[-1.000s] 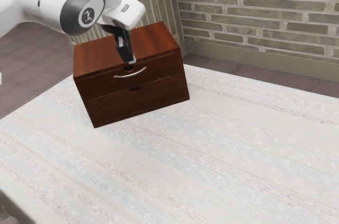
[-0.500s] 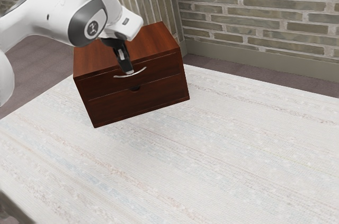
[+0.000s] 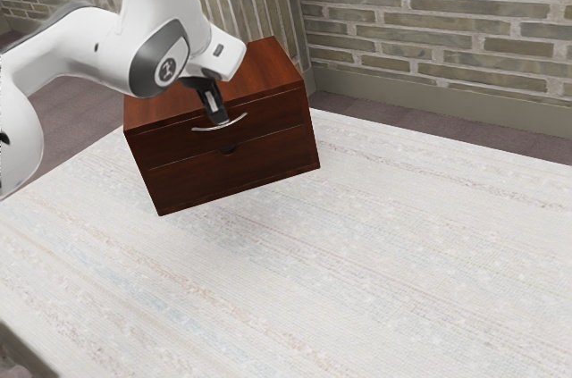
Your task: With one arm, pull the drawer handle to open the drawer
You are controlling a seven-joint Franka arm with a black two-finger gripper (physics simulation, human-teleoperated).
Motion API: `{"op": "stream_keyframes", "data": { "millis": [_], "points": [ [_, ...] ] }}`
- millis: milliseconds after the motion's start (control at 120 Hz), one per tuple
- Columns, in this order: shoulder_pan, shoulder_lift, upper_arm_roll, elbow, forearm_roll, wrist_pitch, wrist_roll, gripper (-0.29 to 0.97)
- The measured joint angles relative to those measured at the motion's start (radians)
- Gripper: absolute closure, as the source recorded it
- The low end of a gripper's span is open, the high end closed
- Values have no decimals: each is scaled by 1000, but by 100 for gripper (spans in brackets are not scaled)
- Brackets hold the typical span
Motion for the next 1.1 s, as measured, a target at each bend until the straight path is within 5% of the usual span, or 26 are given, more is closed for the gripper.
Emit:
{"op": "stream_keyframes", "data": {
  "millis": [1100],
  "points": [
    [-44,21,70,-87,-6,103,-45,54]
  ]
}}
